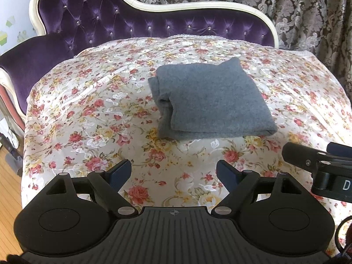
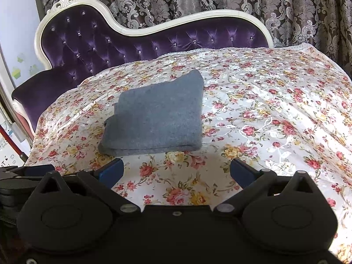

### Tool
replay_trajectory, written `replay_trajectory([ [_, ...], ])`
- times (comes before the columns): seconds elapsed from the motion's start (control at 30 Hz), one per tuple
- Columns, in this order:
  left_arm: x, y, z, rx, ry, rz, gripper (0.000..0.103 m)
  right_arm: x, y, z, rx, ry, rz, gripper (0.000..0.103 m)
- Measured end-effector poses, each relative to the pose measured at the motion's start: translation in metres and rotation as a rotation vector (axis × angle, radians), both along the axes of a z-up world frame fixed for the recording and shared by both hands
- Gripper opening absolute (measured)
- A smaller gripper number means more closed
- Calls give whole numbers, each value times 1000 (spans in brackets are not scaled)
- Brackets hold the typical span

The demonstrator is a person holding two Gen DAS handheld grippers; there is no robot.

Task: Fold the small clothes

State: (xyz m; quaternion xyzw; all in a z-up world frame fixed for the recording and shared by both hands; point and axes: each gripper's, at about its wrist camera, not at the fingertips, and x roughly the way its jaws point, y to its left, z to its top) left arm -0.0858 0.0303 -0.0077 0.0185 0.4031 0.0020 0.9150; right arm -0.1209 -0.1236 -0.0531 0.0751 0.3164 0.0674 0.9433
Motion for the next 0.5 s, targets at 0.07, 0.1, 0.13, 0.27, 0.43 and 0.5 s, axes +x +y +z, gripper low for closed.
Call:
replay_trajectory([
  [0.07,0,1,0,-3,3,-1,84,1,1,0,1,3,3,102],
  [0.1,1,1,0,-4,4,-1,84,1,1,0,2,5,4,102],
  [0.13,1,1,0,-5,5,-2,84,1,1,0,3,5,5,102],
  [0.27,1,-1,0,-3,6,-4,84,2,3,0,1,6,7,102],
  [0.43,2,-2,-1,-4,11,-2,84,3,4,0,-2,5,8,102],
  [0.5,2,-2,-1,-4,11,-2,84,4,4,0,-2,6,8,102],
])
